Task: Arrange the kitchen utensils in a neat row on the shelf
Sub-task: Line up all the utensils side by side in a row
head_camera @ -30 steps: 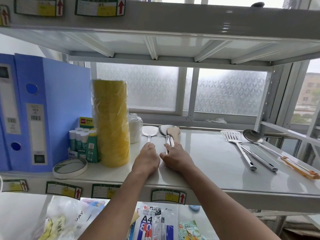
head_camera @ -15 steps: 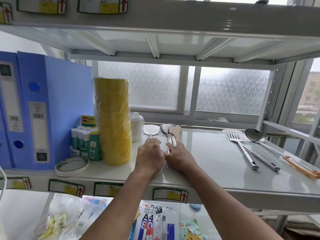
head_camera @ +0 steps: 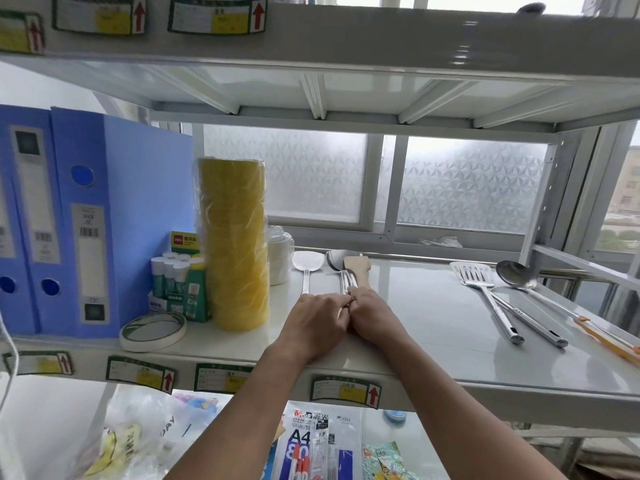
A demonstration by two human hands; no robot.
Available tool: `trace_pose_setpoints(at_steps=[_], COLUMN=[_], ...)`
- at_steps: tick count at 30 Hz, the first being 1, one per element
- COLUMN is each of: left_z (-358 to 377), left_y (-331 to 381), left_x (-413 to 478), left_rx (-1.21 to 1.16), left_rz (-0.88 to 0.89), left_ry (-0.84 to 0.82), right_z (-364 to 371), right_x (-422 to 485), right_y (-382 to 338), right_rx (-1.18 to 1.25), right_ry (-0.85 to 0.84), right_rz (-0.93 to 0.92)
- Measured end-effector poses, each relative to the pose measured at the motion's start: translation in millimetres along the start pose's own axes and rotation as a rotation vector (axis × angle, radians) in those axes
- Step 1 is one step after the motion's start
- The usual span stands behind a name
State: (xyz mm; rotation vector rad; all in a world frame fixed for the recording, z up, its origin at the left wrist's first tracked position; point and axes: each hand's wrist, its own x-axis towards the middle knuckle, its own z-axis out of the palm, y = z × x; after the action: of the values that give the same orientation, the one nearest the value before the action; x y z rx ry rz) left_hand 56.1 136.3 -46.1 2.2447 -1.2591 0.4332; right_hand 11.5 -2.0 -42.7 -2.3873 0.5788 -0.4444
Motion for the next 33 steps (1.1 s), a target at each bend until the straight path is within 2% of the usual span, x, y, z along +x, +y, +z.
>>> trace_pose_setpoints(at_steps=[4,9,13,18,22,27,33], left_z=[5,8,8,5,3,0,-1], left_y=[-4,-9,-9,-7,-4,0,2], left_x=[3,6,7,4,2,-1,-2], left_rx=[0.075,0.145,0.156,0.130,0.151,0.118,0.127], left_rz=[0.005,0.031,0.037,0.034,0.045,0.138,0.125], left_ry=[-0.011,-0.031,-0.035,-0.042,-0.040,-0.009,-0.046], right_z=[-1,-7,-14,-21,-24,-23,-23], right_x=[-3,-7,-10,-14,-15,-19,-25], right_y=[0,12,19,31,38,35,28], right_rx=[-0.077,-0.356,-0.440,-0.454,-0.433,-0.397,-0.388], right_ry=[0.017,-0.002,0.008,0.062,0.083,0.122,0.154], right_rz=[0.009,-0.016,-0.039,0.035,0.041,0.046,0.085])
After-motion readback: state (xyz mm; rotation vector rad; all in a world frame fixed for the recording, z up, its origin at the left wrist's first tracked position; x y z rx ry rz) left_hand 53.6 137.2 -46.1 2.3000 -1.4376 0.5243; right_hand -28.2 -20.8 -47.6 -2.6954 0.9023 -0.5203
